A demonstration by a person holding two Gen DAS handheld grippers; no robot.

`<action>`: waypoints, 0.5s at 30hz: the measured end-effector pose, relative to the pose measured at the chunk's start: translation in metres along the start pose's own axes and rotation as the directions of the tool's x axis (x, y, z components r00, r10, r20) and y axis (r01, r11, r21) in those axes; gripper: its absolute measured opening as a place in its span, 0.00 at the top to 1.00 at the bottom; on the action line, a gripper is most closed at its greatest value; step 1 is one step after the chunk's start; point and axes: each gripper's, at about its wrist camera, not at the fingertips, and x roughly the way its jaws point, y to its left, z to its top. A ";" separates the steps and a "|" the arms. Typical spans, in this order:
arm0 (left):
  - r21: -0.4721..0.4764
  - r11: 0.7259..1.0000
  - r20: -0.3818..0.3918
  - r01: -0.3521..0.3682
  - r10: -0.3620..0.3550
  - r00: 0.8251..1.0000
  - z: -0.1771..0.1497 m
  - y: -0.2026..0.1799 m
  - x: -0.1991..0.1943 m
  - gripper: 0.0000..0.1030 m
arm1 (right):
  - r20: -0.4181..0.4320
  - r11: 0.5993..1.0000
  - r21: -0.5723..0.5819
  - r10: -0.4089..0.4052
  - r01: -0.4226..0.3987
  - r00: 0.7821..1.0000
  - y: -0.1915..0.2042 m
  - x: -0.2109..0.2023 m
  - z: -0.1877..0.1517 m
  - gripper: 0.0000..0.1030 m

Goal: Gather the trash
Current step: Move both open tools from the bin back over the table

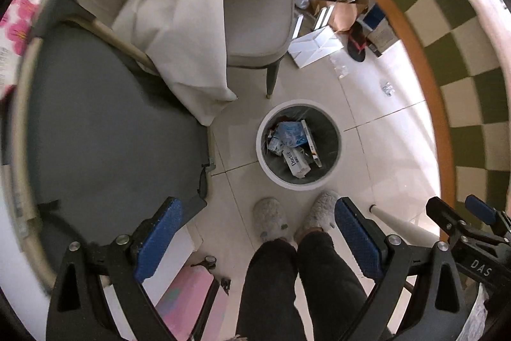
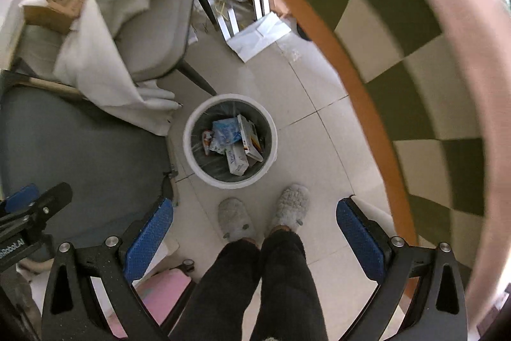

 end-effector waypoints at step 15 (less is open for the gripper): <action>0.102 0.994 0.148 -0.038 0.023 0.989 -0.005 -0.029 -0.152 0.05 | 0.134 0.976 0.102 0.177 -0.191 0.975 -0.021 -0.171 -0.013 0.00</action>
